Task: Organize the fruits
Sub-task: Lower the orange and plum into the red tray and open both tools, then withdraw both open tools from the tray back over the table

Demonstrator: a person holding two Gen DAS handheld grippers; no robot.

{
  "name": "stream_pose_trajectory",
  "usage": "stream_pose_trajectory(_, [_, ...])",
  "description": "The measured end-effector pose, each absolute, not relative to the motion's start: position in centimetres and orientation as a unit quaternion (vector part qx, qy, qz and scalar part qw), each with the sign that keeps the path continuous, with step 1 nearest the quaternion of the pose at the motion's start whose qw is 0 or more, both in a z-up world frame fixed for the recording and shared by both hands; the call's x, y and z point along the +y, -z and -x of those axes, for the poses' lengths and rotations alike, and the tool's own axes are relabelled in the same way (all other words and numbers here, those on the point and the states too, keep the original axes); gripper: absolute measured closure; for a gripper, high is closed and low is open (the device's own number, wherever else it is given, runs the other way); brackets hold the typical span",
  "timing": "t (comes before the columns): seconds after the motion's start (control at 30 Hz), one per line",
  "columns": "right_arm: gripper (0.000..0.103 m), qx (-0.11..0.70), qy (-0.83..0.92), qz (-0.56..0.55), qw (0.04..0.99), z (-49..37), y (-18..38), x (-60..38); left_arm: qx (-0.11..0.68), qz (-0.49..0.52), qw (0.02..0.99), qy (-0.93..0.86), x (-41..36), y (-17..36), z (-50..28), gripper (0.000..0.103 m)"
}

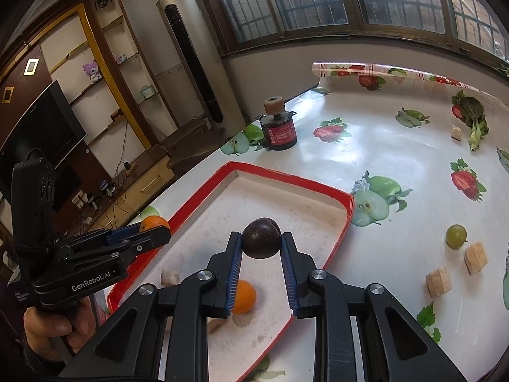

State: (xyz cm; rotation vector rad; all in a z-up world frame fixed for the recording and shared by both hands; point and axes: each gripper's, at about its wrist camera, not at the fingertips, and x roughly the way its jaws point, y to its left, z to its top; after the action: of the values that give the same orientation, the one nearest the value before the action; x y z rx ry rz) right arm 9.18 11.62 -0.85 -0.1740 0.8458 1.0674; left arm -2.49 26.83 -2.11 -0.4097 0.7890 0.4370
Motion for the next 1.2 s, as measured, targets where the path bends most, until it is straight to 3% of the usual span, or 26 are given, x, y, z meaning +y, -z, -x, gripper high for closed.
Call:
stream_pose_trajectory(0.73, [0.075,0.449,-0.482,0.164,0.734,-10.5,7.7,17.1,0.461,0.213,0.836,-0.207,28.3,7.2,-0.3,0.071])
stream_pose_trajectory(0.87, [0.074,0.447,-0.481,0.168,0.735,-10.3,7.5,17.1,0.464,0.215,0.832,-0.215,28.4,7.0,-0.2,0.062])
stream_pose_trajectory(0.97, [0.06,0.439,-0.483,0.165,0.739,-10.2,6.8,16.7,0.456,0.212,0.836,-0.221,28.1,6.4,0.3,0.049])
stream_pose_trajectory(1.2, [0.059,0.422,-0.485,0.152,0.751,-9.8,4.6,14.9,0.438,0.217,0.841,-0.232,27.7,5.2,2.2,0.047])
